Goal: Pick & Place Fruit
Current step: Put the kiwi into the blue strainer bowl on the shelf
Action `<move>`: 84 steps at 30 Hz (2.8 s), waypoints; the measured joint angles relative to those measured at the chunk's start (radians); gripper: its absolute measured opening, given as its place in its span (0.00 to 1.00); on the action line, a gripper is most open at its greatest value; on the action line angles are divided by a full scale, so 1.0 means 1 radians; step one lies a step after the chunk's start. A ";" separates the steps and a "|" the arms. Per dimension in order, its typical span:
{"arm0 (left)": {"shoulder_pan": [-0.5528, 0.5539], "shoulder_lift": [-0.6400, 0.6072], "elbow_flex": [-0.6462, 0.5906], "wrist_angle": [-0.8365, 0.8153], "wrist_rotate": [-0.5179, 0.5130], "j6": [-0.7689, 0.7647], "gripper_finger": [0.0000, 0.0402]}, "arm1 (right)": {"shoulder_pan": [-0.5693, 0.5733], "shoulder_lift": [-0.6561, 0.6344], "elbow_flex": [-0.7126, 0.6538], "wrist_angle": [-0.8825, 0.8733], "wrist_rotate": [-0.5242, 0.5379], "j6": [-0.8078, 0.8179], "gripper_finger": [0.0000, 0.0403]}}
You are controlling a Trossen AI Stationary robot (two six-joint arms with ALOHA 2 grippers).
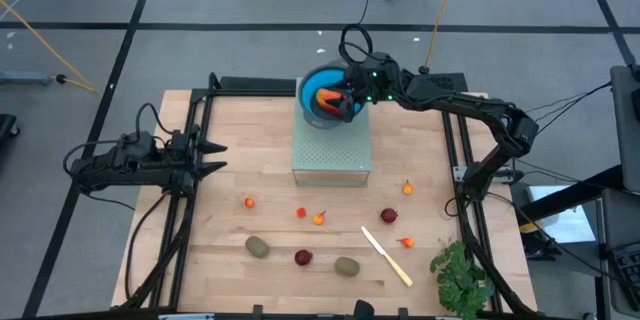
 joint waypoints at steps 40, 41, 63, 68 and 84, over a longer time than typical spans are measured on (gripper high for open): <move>0.000 0.000 0.000 0.000 0.002 -0.092 0.53 | 0.183 -0.326 -0.022 -0.103 0.015 0.003 0.01; 0.000 0.000 0.000 0.001 0.002 -0.092 0.53 | 0.186 -0.342 -0.031 -0.105 0.033 0.010 0.02; 0.000 0.000 0.000 0.106 0.002 -0.089 0.53 | 0.232 -0.816 -0.510 0.095 0.138 0.130 0.00; 0.000 0.000 0.000 0.107 0.002 -0.089 0.53 | 0.232 -0.916 -0.626 0.151 0.135 0.131 0.00; 0.000 0.000 0.000 0.106 0.001 -0.113 0.53 | 0.231 -1.136 -0.826 0.182 0.135 0.157 0.00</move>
